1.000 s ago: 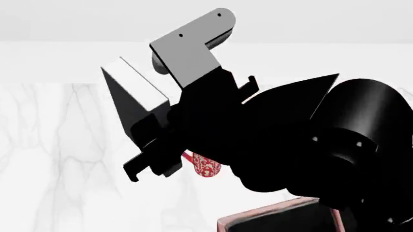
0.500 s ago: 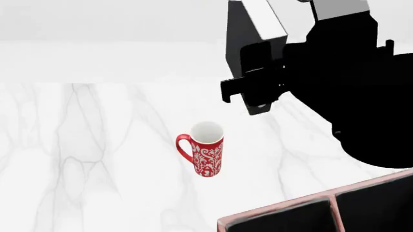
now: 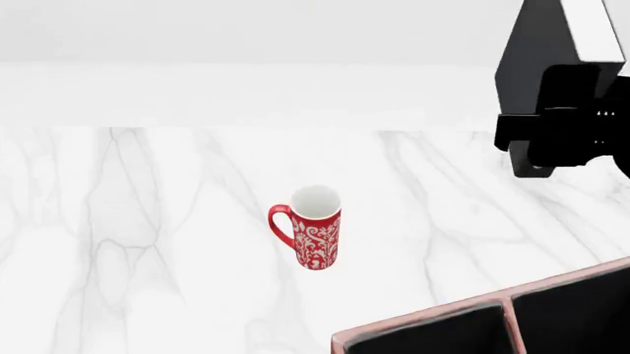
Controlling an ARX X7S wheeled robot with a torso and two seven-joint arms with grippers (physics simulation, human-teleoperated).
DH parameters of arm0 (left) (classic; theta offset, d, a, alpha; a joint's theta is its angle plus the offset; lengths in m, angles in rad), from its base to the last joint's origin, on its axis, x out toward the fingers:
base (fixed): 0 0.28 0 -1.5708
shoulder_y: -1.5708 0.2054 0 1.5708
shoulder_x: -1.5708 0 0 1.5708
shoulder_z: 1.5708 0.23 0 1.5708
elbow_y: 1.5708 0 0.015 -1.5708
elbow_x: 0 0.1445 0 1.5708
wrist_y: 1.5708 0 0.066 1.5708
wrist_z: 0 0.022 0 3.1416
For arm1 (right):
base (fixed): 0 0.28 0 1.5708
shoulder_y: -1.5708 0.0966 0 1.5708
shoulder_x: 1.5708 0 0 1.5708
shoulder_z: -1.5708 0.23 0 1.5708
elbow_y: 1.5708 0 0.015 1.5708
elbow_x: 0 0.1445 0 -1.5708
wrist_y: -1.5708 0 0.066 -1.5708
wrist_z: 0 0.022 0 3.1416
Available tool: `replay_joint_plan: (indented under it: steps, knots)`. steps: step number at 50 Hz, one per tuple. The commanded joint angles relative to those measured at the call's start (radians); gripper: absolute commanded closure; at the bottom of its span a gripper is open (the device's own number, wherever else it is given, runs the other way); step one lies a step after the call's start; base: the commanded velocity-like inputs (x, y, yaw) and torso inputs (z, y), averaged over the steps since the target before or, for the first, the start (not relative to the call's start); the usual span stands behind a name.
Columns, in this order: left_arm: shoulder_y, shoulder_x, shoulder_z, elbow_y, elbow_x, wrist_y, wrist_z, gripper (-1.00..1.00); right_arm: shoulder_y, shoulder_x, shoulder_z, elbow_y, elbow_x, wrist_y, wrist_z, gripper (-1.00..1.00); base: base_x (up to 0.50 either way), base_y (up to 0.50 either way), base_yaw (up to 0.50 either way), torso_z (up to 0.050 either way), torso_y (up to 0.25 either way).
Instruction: Pick up the book and place it in the right compartment of the caddy.
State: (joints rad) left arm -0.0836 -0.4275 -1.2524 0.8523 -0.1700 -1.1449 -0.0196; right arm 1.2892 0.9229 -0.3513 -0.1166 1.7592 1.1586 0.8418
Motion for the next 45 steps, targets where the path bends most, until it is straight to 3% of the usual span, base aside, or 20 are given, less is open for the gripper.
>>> replay_joint_plan:
  steps: [1,14,45]
  knots:
    - [-0.001,0.001,0.004,-0.001,-0.001,0.001,-0.002,-1.0,-0.077,0.123,0.101,-0.06,0.027,-0.045,0.049,1.0,0.0,0.0,0.0,0.0,0.0]
    - [0.004,0.008,0.007,-0.007,0.002,0.013,-0.004,-1.0,-0.289,0.269,0.225,-0.121,0.035,-0.144,0.059,1.0,0.0,0.0,0.0,0.001,0.002]
    - [0.003,0.015,0.026,-0.01,0.002,0.02,-0.013,-1.0,-0.644,0.399,0.505,-0.147,0.041,-0.253,0.085,1.0,0.0,0.0,0.0,0.0,0.001]
